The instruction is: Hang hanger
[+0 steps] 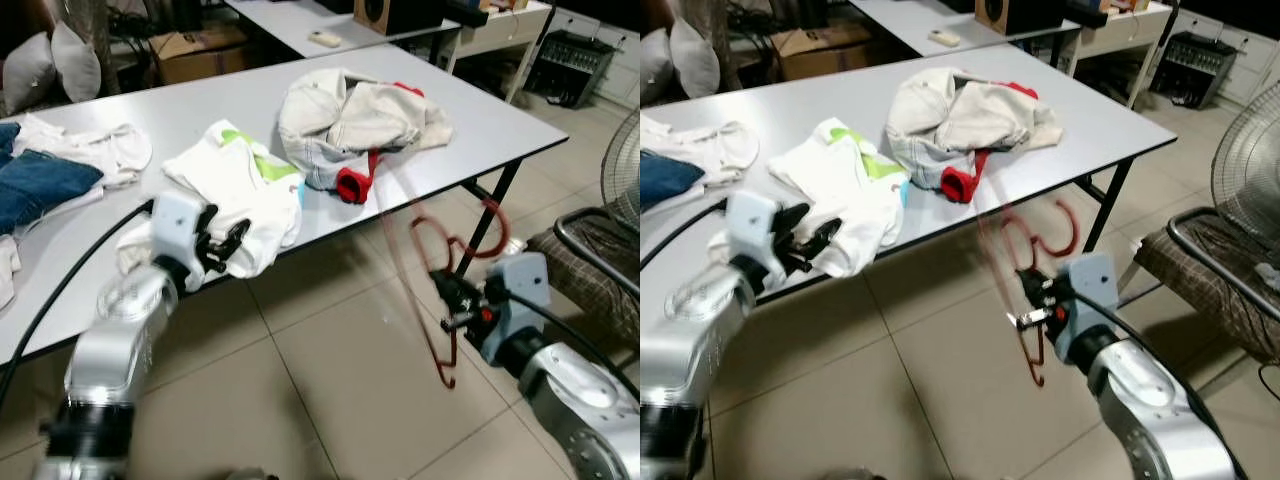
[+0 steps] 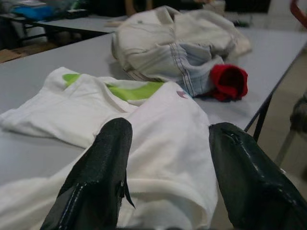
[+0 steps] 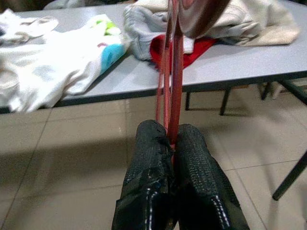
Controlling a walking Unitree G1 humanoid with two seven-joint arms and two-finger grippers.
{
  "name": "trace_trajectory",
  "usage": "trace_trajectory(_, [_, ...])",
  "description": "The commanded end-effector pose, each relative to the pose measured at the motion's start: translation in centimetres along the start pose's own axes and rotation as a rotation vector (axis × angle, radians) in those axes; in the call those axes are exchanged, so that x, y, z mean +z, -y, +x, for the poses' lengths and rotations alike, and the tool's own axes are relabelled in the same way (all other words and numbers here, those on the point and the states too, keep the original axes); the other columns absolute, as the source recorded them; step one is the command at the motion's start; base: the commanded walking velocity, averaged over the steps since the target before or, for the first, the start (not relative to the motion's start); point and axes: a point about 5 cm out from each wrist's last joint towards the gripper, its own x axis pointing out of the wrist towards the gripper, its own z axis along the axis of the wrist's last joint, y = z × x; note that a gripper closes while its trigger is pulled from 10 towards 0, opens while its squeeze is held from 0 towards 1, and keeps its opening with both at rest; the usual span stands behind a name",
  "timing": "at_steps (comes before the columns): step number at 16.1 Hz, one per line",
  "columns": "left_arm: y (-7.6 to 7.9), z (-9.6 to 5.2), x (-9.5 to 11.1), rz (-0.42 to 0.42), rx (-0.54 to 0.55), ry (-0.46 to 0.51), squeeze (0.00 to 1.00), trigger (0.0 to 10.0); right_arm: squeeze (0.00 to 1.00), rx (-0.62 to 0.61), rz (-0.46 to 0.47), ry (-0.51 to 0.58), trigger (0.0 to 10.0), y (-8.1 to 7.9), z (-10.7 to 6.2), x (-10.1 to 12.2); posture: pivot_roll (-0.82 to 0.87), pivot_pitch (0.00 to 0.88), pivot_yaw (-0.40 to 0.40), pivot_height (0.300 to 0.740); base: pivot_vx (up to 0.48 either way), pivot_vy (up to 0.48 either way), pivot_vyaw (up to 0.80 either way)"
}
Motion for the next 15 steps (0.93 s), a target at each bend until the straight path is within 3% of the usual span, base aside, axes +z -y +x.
trace_trajectory(1, [0.5, -0.8, 0.5, -0.041, 0.053, 0.060, 0.00, 10.0, 0.00, -0.049, -0.002, 0.089, 10.0, 0.1, -0.2, 1.4, -0.02, 0.000, 0.000, 0.740, 0.000, 0.000, 0.00])
trace_trajectory(5, [2.6, -3.0, -0.8, -0.105, 0.109, 0.050, 0.00, 10.0, 0.00, -0.051, -0.049, 0.103, 10.0, -0.9, -0.3, 1.2, -0.02, 0.000, 0.009, 0.740, 0.208, 0.000, 0.00])
trace_trajectory(6, [2.7, -3.2, -1.2, -0.072, 0.110, 0.037, 0.00, 10.0, 0.00, -0.064, 0.000, 0.117, 10.0, -0.9, -0.3, 1.0, -0.02, 0.000, 0.010, 0.740, 0.349, 0.000, 0.00])
trace_trajectory(8, [2.4, -2.5, -0.7, -0.015, 0.123, 0.048, 0.00, 10.0, 0.00, -0.032, -0.040, 0.120, 10.0, -1.2, 0.3, 1.4, -0.01, 0.000, 0.015, 0.740, 0.375, 0.000, 0.40])
trace_trajectory(11, [2.0, -2.2, 0.2, -0.010, 0.157, 0.067, 0.00, 10.0, 0.00, 0.026, -0.074, 0.103, 10.0, -1.6, 0.5, 1.2, 0.00, 0.000, 0.017, 0.740, 0.398, 0.000, 0.80])
trace_trajectory(14, [2.1, -2.6, -0.1, -0.003, 0.161, 0.057, 0.00, 10.0, 0.00, -0.009, 0.015, 0.113, 10.0, -1.1, 0.1, 1.0, 0.00, 0.000, 0.018, 0.740, 0.415, 0.000, 0.16])
trace_trajectory(15, [2.4, -2.4, -0.5, -0.010, 0.132, 0.031, 0.00, 10.0, 0.00, -0.031, 0.007, 0.107, 10.0, -0.7, 0.0, 0.8, 0.00, 0.000, 0.019, 0.740, 0.360, 0.000, 0.00])
